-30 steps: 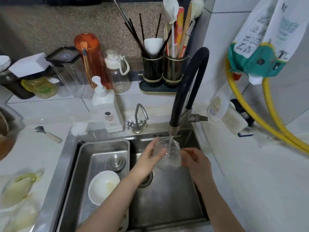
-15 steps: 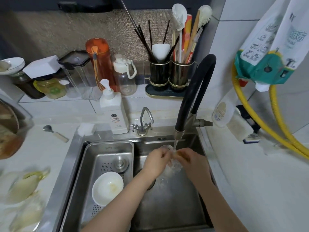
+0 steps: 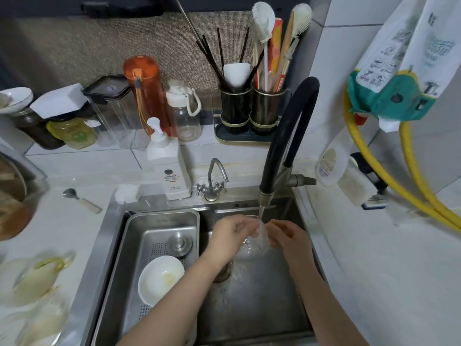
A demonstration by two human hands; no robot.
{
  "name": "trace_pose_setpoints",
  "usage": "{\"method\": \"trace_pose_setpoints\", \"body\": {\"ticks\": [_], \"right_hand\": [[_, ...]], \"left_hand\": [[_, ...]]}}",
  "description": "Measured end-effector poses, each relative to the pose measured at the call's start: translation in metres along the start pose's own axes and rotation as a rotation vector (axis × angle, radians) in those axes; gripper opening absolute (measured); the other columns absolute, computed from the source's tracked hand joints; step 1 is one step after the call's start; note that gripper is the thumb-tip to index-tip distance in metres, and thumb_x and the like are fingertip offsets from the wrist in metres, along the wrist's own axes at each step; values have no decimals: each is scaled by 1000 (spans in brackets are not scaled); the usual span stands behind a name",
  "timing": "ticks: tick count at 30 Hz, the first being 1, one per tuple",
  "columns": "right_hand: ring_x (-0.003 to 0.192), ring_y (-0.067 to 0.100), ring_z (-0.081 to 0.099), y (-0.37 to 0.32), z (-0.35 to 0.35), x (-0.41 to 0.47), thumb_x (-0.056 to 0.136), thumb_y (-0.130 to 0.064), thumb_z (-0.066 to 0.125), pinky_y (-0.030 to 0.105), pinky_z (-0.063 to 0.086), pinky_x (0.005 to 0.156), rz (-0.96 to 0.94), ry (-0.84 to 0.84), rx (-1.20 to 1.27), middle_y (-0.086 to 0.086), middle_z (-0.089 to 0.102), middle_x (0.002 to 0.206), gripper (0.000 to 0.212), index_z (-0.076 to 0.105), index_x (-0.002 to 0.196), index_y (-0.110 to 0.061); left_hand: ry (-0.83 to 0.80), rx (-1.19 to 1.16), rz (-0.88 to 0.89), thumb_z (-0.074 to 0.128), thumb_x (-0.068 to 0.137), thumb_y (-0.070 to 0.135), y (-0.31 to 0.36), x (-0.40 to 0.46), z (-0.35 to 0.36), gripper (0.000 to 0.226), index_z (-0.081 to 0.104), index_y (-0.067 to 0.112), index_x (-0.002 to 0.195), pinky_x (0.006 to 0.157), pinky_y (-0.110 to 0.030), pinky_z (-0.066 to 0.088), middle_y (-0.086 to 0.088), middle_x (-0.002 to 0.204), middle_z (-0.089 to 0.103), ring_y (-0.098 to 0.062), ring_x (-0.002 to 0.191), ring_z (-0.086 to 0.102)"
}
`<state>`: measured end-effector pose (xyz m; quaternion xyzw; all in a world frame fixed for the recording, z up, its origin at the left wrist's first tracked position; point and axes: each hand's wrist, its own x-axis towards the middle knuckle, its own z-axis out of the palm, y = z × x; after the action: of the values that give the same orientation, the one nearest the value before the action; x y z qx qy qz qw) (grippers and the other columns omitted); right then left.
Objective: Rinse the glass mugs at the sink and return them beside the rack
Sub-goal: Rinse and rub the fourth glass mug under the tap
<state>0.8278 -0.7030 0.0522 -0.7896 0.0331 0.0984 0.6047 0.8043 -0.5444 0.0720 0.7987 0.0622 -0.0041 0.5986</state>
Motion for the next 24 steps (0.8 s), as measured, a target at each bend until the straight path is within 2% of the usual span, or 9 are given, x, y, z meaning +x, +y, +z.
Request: {"method": "trace_pose_setpoints", "body": {"ticks": [3,7,9,11,14,16,19,22,24], "right_hand": [[81,14,67,8,-4,3,87,-20,65,16,51,66,119,-14,142,3,72,89,14,71,98,-13],[81,13,65,10,2,6,90,-20,63,16,52,66,122,-52,158,5,71,94,12,69,100,-17],[97,15,63,9,13,7,93,-21,58,27,53,85,85,-113,94,6,66,112,20,64,112,-22],[124,11,47,10,27,7,97,-29,51,33,38,106,36,-193,34,-6,47,137,31,57,127,-28],[133,16,37,13,43,3,88,-57,48,42,29,113,-86,-189,-143,-5,41,141,44,57,126,-37],[123,20,48,19,49,4,79,-62,51,47,39,106,-154,-193,-284,-1,54,128,49,59,118,-34],[97,10,58,24,49,4,75,-46,68,33,50,85,-296,-149,-376,-9,60,100,28,57,97,-33],[108,15,60,20,40,-4,69,-42,77,33,49,91,-263,-100,-182,-6,62,112,46,61,111,-34],[110,13,59,14,35,-6,70,-43,75,28,50,90,-178,-70,-47,-7,60,115,46,58,113,-36]], "left_hand": [[-145,-63,-40,68,85,18,8,2,-22,11,72,28,82,75,-13,50,11,71,71,1,71,64],[-237,64,-79,67,85,23,3,3,-38,8,69,23,77,65,-10,43,11,66,64,5,60,55],[-149,-39,-111,67,86,19,-5,-2,-30,10,69,15,76,66,-11,45,7,68,65,3,62,57],[3,-123,-145,66,87,17,-11,-7,-16,17,67,12,70,63,-14,44,2,65,62,-1,59,55],[179,-118,-218,67,87,22,-19,-6,1,29,64,19,58,59,-20,40,3,59,61,-6,56,51],[250,-229,-288,66,88,21,-18,-2,6,36,63,18,52,61,-25,39,-3,57,60,-14,59,51],[292,-390,-357,65,88,19,-12,1,10,38,66,16,51,55,-27,44,-5,52,62,-18,52,53],[262,-583,-415,61,91,12,-2,1,11,26,66,1,68,41,-17,46,-3,50,63,-9,39,53],[175,-557,-338,56,94,11,-1,-2,8,20,68,-2,84,49,-13,48,-3,61,68,-8,50,60]]}}
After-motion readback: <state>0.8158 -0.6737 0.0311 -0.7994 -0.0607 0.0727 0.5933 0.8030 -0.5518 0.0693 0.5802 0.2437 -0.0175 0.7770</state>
